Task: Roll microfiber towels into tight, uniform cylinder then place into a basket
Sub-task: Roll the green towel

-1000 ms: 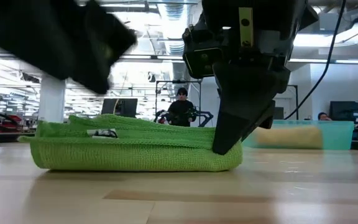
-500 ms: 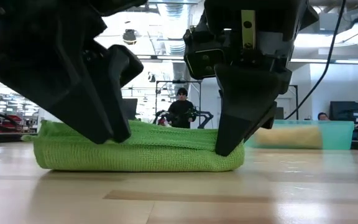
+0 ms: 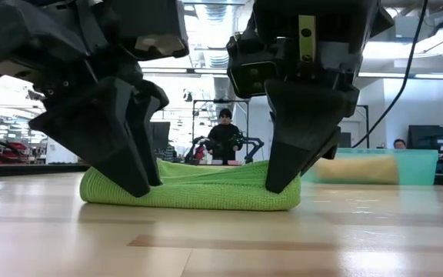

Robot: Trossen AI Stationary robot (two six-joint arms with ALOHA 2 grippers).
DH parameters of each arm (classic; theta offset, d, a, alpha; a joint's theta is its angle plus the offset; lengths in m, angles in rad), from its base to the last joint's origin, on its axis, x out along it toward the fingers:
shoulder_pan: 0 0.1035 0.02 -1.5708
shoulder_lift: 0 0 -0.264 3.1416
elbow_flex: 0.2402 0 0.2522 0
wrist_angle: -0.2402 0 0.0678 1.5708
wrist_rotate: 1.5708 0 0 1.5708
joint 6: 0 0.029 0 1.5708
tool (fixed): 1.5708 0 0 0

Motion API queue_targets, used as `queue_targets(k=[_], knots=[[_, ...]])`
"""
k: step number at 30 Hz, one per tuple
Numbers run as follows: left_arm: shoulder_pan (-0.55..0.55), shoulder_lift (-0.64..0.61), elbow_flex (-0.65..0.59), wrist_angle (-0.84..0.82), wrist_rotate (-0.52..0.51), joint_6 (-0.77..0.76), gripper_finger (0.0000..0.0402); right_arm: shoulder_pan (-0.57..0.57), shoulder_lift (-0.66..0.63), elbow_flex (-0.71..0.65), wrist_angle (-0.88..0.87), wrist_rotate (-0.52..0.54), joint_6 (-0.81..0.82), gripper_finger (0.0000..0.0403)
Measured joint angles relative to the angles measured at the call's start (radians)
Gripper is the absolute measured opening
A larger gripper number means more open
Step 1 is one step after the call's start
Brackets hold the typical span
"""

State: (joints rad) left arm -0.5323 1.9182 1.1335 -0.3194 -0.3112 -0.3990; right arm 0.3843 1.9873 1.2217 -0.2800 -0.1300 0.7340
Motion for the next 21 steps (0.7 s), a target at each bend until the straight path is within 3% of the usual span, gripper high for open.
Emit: queue_targets(k=[15,21], knots=[[0.011,-0.005,-0.036,-0.017,0.04,-0.142,0.0111,-0.025,-0.017,-0.001,-0.065,-0.028,0.07,0.0145],[0.012,-0.004,-0.037,-0.016,0.037,-0.179,0.0111,-0.018,-0.111,-0.001,-0.169,0.087,-0.016,0.0165]])
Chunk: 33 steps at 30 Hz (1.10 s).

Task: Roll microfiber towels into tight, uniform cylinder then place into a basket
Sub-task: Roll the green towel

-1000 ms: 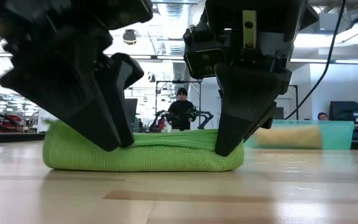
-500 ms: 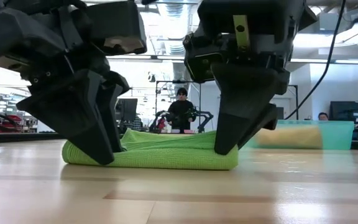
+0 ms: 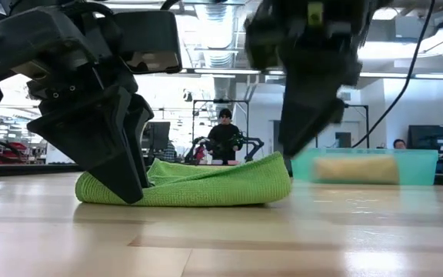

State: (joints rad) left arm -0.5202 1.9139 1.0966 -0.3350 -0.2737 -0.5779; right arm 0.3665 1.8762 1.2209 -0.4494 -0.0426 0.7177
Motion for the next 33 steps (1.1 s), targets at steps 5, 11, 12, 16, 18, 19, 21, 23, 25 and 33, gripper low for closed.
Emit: queue_targets(k=[5,11,12,16,18,19,21,23,25,33], knots=[[0.001,0.001,0.0,-0.002,0.002,-0.022,0.0111,0.089,-0.08,0.001,-0.034,0.156,-0.141,0.0168],[0.001,0.002,-0.001,-0.001,0.0,-0.049,0.0111,0.219,-0.04,0.002,0.13,0.279,-0.346,0.0161],[0.001,0.002,-0.001,0.001,-0.001,-0.052,0.0111,0.229,-0.022,0.001,0.156,0.284,-0.385,0.016],[0.001,0.002,-0.002,0.009,-0.003,-0.064,0.0111,0.227,0.034,0.001,0.245,0.308,-0.447,0.0147],[0.002,0.002,-0.002,0.01,-0.003,-0.07,0.0111,0.209,0.044,0.001,0.255,0.304,-0.442,0.0129],[0.003,0.002,-0.002,0.01,-0.002,-0.072,0.0111,0.2,0.044,0.001,0.247,0.303,-0.434,0.0117],[0.005,0.002,-0.002,0.01,-0.001,-0.074,0.0111,0.179,0.044,0.001,0.247,0.285,-0.415,0.0088],[0.005,0.002,-0.002,0.011,-0.001,-0.074,0.0111,0.159,0.044,0.001,0.248,0.248,-0.397,0.0057],[0.005,0.003,-0.002,0.011,-0.001,-0.074,0.0111,0.142,0.044,0.001,0.255,0.191,-0.382,0.0026],[0.005,0.003,-0.002,0.011,-0.001,-0.074,0.0111,0.113,0.086,0.002,0.251,0.136,-0.324,0.0024]])
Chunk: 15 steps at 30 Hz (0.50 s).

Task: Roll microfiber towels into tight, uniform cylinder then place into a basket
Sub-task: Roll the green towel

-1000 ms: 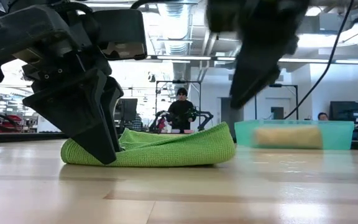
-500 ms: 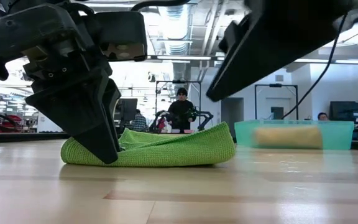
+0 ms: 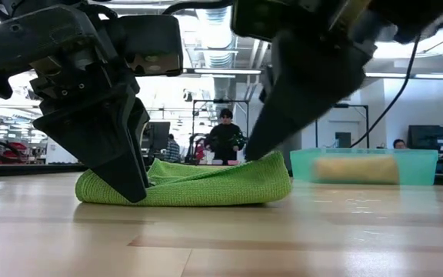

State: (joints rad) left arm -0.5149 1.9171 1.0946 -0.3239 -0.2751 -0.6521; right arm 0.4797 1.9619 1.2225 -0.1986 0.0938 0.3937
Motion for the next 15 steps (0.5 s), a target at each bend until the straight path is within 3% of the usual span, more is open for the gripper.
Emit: queue_targets(k=[5,10,15], knots=[[0.001,0.0,0.0,0.0,0.0,0.0,0.0111,-0.011,0.027,-0.003,-0.003,0.022,0.025,0.0007],[0.0,0.0,0.0,0.001,0.0,-0.001,0.0111,-0.013,0.013,-0.001,-0.013,0.114,0.045,0.0012],[0.001,0.0,0.0,0.0,0.001,-0.001,0.0111,-0.028,0.033,0.001,-0.018,0.118,0.067,0.0008]])
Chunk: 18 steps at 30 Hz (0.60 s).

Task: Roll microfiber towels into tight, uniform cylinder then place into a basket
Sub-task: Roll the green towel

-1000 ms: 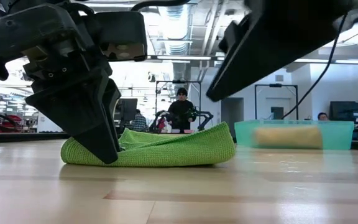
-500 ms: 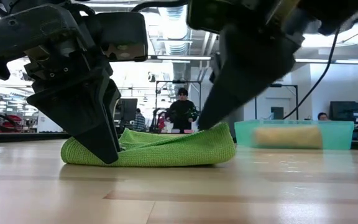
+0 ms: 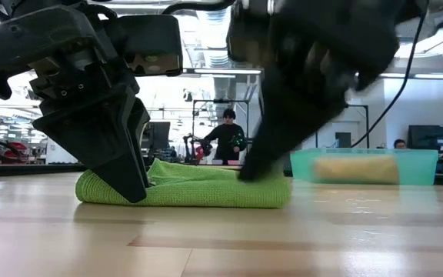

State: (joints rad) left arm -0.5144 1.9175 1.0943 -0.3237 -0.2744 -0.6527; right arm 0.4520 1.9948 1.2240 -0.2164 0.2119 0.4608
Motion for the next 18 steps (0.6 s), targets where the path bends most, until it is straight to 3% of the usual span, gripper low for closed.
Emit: queue_targets(k=[10,18], knots=[[-0.021,-0.007,0.059,-0.081,0.005,0.158,0.0111,-0.02,0.036,0.0,-0.016,0.011,0.029,0.0011],[-0.109,-0.058,0.175,-0.249,-0.147,0.205,0.0111,-0.029,0.036,0.0,-0.027,0.01,0.03,0.0006]])
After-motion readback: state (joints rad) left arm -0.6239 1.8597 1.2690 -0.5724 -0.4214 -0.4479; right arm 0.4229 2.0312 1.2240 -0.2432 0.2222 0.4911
